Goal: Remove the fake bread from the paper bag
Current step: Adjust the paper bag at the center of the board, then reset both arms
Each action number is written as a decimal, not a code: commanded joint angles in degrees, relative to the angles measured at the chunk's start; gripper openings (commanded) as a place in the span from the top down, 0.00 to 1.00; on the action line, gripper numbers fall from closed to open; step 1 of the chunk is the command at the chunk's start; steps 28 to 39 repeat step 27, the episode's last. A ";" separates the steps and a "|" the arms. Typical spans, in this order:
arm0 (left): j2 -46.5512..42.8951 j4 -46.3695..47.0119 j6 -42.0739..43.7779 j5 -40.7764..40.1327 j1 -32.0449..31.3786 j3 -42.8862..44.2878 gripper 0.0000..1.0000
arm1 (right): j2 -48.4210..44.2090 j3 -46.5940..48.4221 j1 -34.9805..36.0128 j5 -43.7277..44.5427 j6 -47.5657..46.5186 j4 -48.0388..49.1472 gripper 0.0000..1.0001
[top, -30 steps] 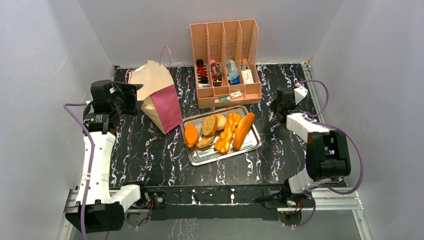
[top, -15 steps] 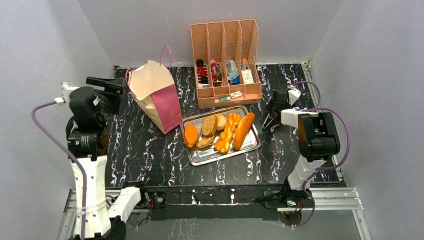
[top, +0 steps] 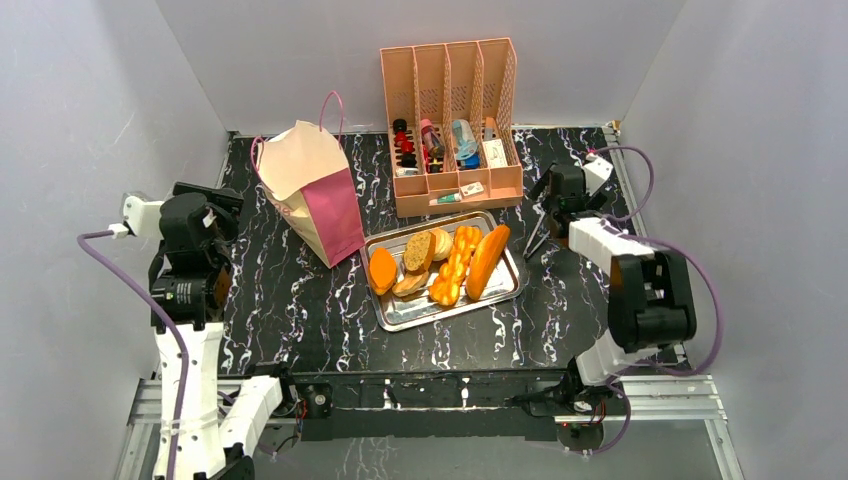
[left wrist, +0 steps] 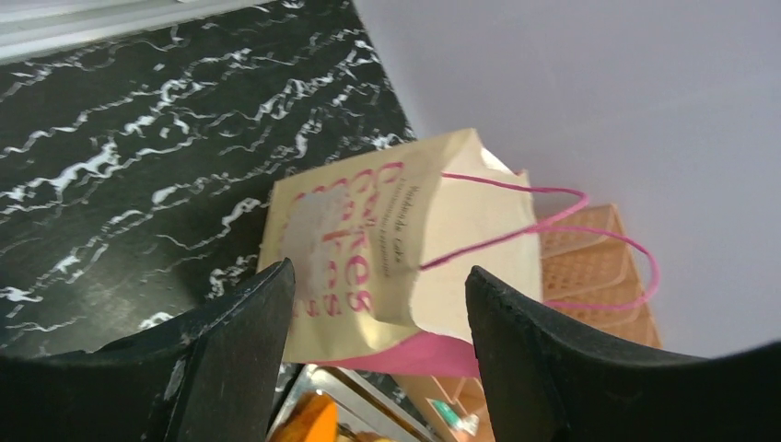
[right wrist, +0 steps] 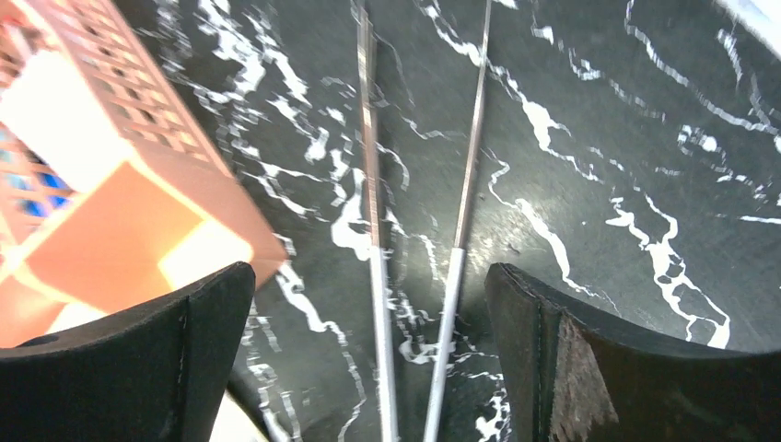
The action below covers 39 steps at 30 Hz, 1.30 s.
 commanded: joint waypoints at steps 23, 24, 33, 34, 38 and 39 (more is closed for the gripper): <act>-1.60 23.80 25.61 -17.15 -0.76 -24.20 0.37 | -17.77 -2.82 20.73 29.05 -2.63 -5.47 0.02; -1.67 23.94 25.59 -17.10 -0.76 -24.46 0.37 | -17.77 -3.23 20.81 29.28 -2.96 -5.11 0.02; -1.98 24.12 25.54 -16.88 -0.78 -24.64 0.37 | -17.93 -3.55 21.03 29.83 -3.02 -5.22 0.02; -1.98 24.12 25.54 -16.88 -0.78 -24.64 0.37 | -17.93 -3.55 21.03 29.83 -3.02 -5.22 0.02; -1.98 24.12 25.54 -16.88 -0.78 -24.64 0.37 | -17.93 -3.55 21.03 29.83 -3.02 -5.22 0.02; -1.98 24.12 25.54 -16.88 -0.78 -24.64 0.37 | -17.93 -3.55 21.03 29.83 -3.02 -5.22 0.02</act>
